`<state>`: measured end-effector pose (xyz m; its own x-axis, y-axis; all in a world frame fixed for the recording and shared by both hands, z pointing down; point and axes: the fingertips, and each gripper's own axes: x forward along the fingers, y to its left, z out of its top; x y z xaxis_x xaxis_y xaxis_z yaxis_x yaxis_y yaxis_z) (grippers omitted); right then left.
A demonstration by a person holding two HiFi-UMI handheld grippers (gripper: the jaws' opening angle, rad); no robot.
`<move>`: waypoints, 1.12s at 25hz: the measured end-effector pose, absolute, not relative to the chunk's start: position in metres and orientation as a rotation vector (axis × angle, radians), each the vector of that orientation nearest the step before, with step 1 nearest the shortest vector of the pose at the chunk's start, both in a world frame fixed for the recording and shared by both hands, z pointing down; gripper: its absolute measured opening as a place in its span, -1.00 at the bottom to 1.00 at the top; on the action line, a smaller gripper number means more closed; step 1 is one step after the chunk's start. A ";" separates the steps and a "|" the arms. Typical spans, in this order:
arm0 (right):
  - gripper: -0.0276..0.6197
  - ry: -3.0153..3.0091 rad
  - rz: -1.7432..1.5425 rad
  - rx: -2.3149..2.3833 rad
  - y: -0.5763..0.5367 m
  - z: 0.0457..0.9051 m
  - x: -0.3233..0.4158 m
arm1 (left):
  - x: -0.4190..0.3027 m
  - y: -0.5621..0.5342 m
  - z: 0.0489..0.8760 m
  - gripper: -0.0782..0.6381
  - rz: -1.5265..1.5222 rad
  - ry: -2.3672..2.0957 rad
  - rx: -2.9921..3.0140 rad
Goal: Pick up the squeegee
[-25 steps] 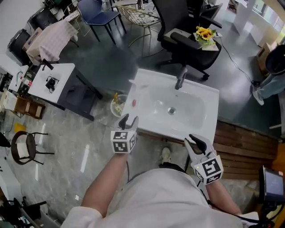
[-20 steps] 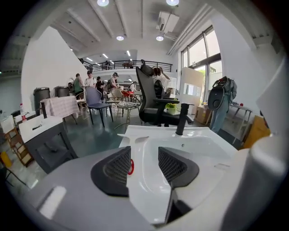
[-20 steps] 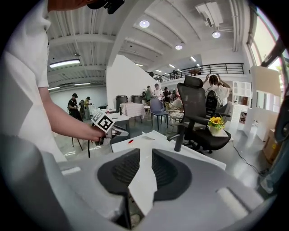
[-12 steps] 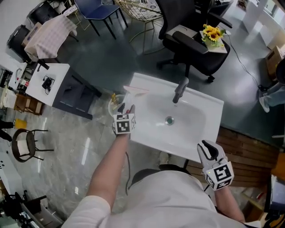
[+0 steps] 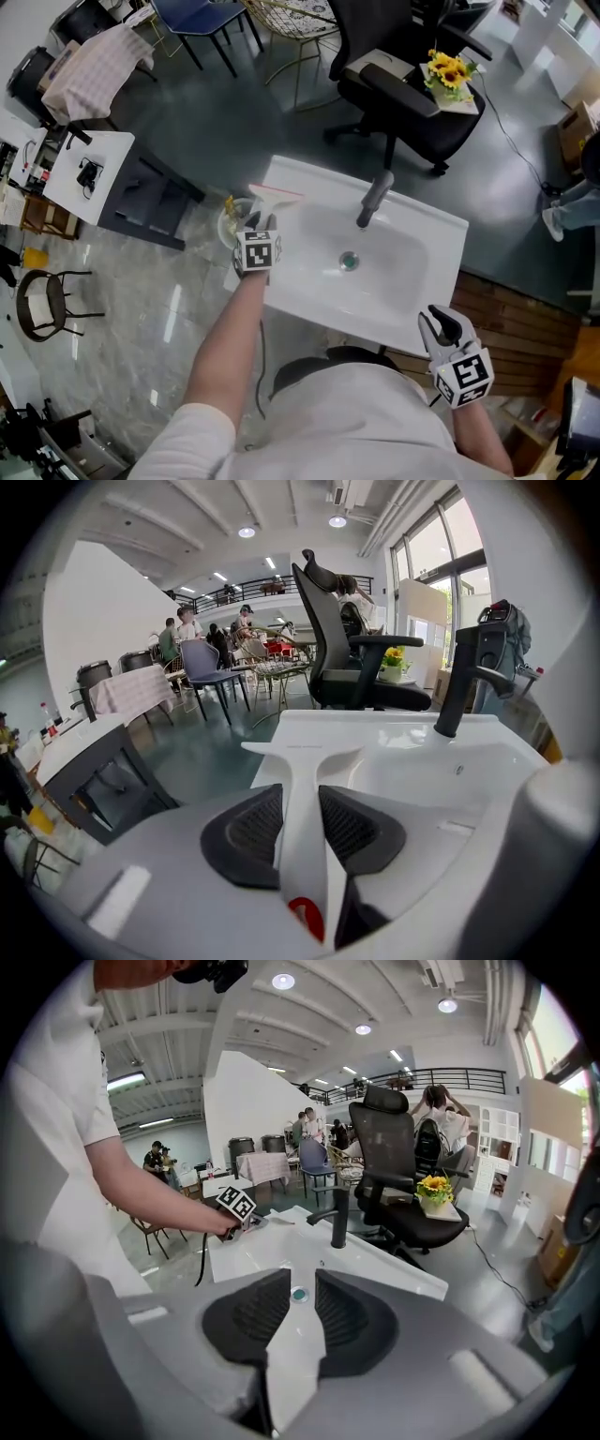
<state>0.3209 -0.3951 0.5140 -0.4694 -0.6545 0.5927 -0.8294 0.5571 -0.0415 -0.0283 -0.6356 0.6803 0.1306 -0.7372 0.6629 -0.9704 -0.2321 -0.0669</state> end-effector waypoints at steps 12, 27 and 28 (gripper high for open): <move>-0.70 -2.309 0.419 1.121 -0.395 0.512 0.296 | -0.029 -0.614 0.654 -0.48 0.785 -1.642 2.059; -0.70 -2.405 0.360 1.052 -0.357 0.500 0.212 | -0.056 -0.511 0.552 -0.48 0.615 -1.619 2.168; -0.70 -2.407 0.359 1.050 -0.352 0.500 0.206 | -0.059 -0.501 0.546 -0.48 0.605 -1.614 2.178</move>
